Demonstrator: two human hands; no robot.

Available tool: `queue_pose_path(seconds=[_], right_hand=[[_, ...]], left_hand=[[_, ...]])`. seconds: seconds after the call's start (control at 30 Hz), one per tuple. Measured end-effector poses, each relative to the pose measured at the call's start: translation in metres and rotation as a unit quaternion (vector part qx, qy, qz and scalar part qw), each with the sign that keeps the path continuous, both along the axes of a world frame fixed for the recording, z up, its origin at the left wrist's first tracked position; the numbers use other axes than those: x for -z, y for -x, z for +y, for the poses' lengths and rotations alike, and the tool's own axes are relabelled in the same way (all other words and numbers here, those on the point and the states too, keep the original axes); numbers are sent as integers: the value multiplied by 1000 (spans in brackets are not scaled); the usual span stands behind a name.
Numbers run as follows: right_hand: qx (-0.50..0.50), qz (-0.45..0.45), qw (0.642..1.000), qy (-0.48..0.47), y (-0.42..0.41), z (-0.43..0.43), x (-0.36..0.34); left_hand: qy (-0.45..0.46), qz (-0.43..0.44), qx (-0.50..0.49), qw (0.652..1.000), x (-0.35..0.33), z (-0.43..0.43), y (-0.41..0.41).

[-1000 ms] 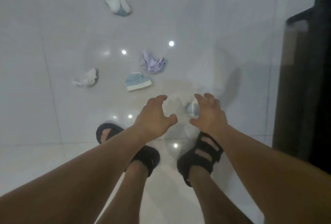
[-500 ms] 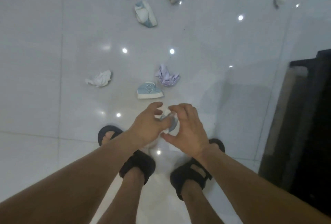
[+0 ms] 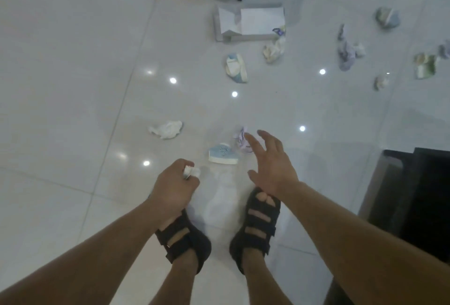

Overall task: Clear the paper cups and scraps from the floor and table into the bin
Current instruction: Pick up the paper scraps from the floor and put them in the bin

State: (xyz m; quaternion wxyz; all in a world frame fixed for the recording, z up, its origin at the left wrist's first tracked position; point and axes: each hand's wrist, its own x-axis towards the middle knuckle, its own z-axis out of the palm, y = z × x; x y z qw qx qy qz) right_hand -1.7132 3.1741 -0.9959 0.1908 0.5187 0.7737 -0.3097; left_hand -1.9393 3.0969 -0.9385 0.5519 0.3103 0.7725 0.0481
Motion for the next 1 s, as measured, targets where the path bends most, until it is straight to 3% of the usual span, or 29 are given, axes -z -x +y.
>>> queue_pose_path(seconds=[0.27, 0.43, 0.6, 0.77, 1.0], right_hand=[[-112, -64, 992, -2, 13, 31, 103], [-34, -33, 999, -5, 12, 17, 99], [-7, -2, 1000, 0, 32, 25, 16], [36, 62, 997, -2, 79, 42, -112], [-15, 134, 991, -4, 137, 46, -315]], left_hand=[[9, -11, -45, 999, 87, -35, -6], [40, -2, -57, 998, 81, -48, 2], [-14, -11, -112, 994, 11, -16, 19], [-72, 9, -143, 987, -109, 21, 54], [-125, 48, -170, 976, -286, -11, 84]])
